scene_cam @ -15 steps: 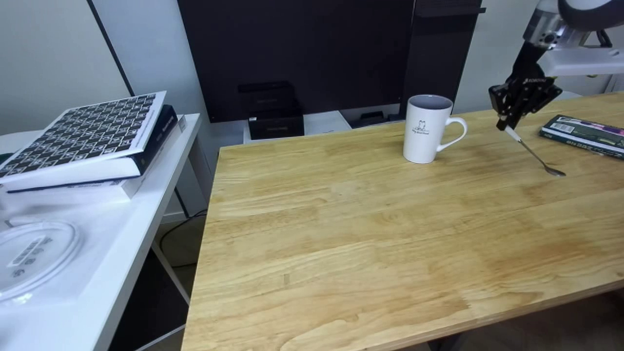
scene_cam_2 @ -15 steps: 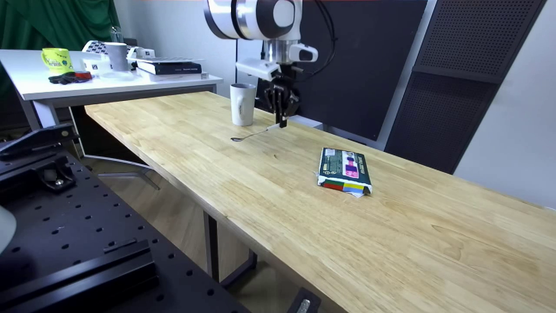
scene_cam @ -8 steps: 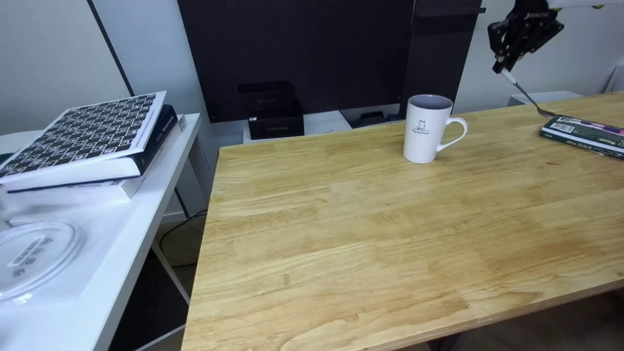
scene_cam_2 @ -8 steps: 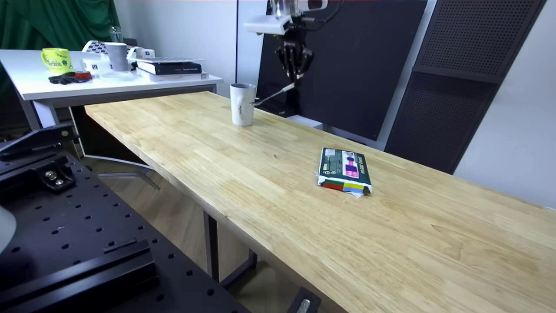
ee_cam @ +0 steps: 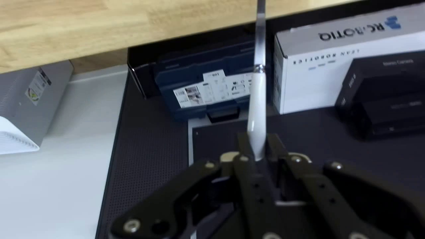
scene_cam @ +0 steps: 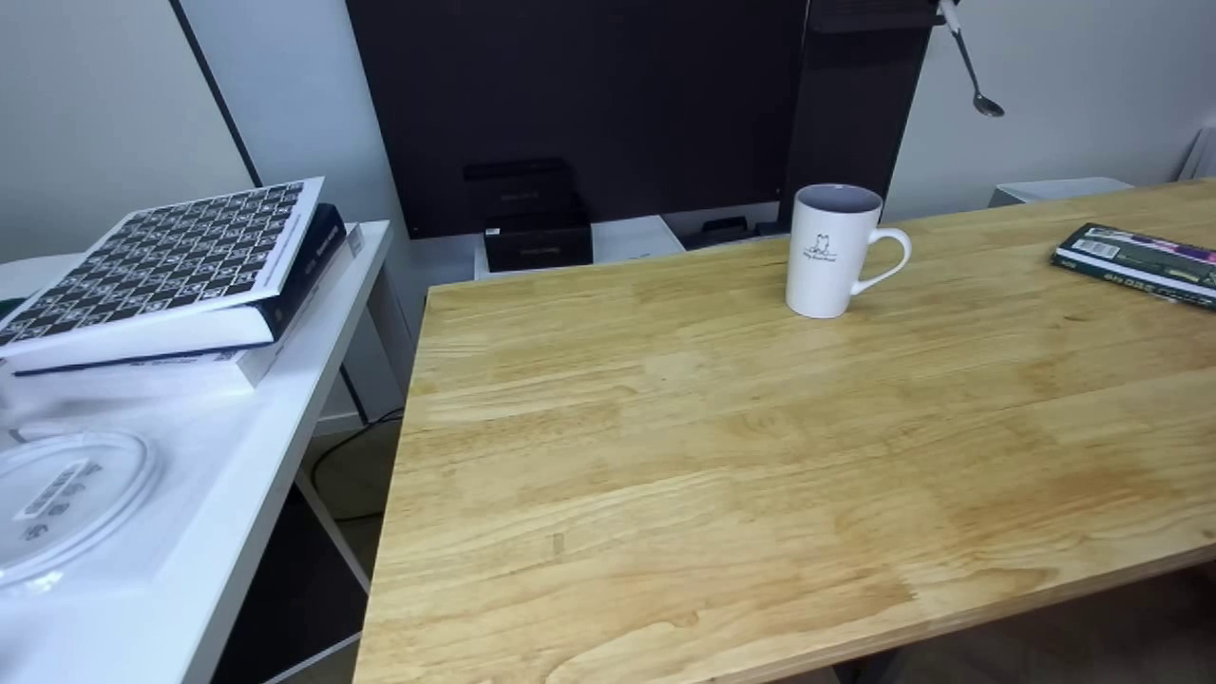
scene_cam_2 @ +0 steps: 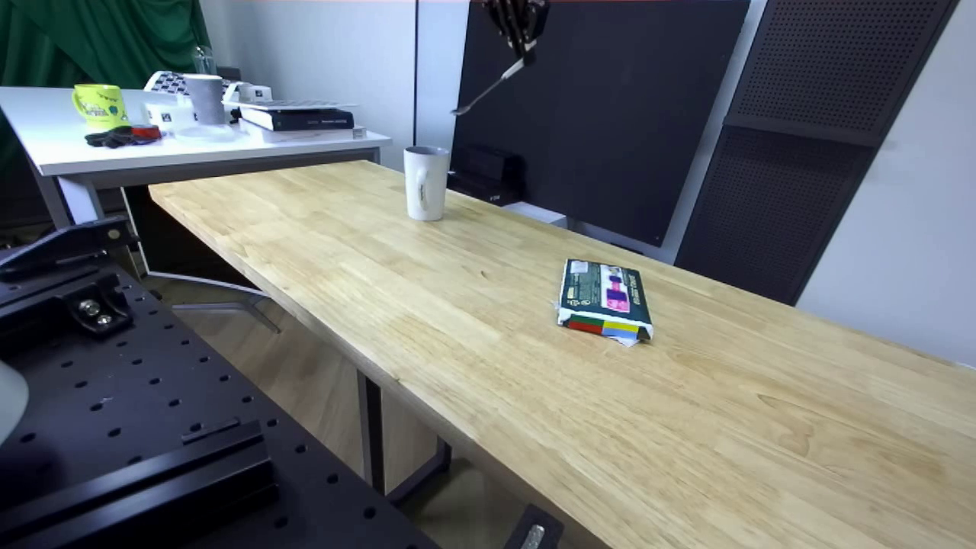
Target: Put the spoon in the mug
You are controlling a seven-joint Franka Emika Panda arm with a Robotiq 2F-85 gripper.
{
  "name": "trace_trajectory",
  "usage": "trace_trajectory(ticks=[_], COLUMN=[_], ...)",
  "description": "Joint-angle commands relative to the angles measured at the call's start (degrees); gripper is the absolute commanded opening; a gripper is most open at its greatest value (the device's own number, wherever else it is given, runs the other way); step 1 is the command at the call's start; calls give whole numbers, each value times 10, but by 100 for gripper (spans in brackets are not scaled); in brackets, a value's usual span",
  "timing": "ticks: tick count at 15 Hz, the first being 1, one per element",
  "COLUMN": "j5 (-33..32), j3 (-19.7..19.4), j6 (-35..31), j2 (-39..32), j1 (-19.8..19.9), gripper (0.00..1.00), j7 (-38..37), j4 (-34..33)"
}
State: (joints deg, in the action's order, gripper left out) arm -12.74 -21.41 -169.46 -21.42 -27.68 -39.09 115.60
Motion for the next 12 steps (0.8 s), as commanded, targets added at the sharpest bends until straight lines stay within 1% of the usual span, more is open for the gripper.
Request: trace_trajectory(ticks=[1,3,5,6,8,11,12], j5=[-34,-25,-1,13,41,87,100], j3=[-87,-141,-189,-206,-233,-260,-264], j6=[-93,-147,-187,-203,-223,-245,-251], j2=[-15,-37,-64,-76,-101,-138,-149], j1=[-80,-128,-173,-192,-224,-268,-279], gripper=[4,4,4,4,4,4,4], j7=[-115,-150,-166,-170,-170,-162,-160], j4=[-4,-9,-12,-11,-10,-9,-8])
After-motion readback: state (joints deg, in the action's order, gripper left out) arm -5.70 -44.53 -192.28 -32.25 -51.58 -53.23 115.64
